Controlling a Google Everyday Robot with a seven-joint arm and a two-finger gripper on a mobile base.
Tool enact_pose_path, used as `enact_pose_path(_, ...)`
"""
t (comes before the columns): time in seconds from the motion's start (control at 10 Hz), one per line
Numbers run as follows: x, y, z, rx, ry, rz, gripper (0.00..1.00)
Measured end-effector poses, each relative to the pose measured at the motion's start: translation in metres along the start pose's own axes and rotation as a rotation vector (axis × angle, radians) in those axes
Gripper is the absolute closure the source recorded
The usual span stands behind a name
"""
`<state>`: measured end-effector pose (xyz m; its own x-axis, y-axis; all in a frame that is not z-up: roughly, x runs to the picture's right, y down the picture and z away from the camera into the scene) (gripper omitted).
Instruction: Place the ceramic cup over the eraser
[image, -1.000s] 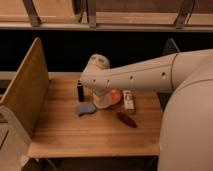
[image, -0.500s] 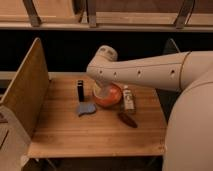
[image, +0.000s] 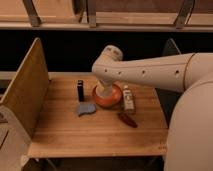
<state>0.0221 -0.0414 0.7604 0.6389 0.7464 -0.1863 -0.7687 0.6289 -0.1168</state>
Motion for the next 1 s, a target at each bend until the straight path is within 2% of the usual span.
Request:
enact_pose_path(0.3, -0.034, -0.016, -0.020, 0.058, -0.055, -0.025, 1.00)
enact_pose_path(0.4, -0.040, -0.015, -0.020, 0.057, -0.061, -0.038, 1.00)
enact_pose_path(0.6, -0.057, 0.001, -0.010, 0.029, -0.072, -0.086, 1.00)
enact_pose_path(0.9, -0.089, 0.038, 0.014, -0.039, -0.083, -0.175, 1.00)
enact_pose_path(1.0, -0.102, 0.047, 0.017, -0.046, -0.086, -0.214, 1.00)
